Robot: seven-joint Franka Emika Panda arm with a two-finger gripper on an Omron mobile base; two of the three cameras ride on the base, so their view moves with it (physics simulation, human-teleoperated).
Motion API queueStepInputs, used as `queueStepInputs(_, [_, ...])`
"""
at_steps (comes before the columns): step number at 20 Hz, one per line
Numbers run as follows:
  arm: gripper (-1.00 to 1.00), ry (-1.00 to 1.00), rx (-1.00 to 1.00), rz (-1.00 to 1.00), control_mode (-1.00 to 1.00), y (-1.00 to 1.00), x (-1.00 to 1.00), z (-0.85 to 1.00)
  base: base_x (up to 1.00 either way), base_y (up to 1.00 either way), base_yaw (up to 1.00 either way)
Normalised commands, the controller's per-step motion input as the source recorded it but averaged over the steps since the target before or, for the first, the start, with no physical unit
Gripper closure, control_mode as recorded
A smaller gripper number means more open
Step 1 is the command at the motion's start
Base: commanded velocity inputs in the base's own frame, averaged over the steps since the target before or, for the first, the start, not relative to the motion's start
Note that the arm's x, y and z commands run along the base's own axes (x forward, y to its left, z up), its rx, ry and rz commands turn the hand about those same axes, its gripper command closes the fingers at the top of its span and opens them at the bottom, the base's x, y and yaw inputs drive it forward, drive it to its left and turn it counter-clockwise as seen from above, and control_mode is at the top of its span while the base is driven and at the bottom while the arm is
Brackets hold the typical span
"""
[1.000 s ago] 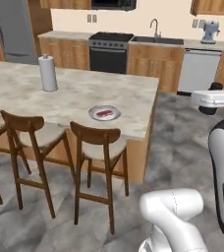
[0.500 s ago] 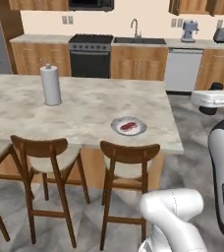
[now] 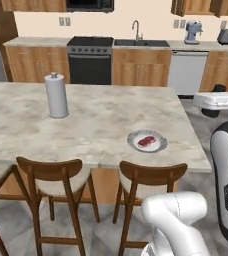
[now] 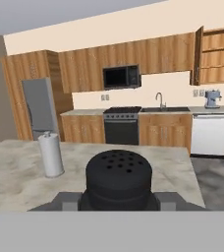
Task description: Retrieve the shaker from the cabinet and place it next the steak on a plate on the dining table.
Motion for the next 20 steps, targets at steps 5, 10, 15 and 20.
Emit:
queueStepInputs(5, [1.0, 0.0, 0.0, 0.0, 1.0, 0.0, 0.0, 0.0, 0.9, -0.01, -0.46])
queueStepInputs(10, [1.0, 0.0, 0.0, 0.0, 1.0, 0.0, 0.0, 0.0, 0.61, 0.0, -0.69])
queueStepInputs(15, [1.0, 0.01, -0.03, -0.13, -1.0, 0.21, 0.62, -0.23, 0.0, 0.0, 0.0])
queueStepInputs(20, [1.0, -0.02, -0.03, 0.38, -1.0, -0.03, 0.48, -0.76, 0.0, 0.0, 0.0])
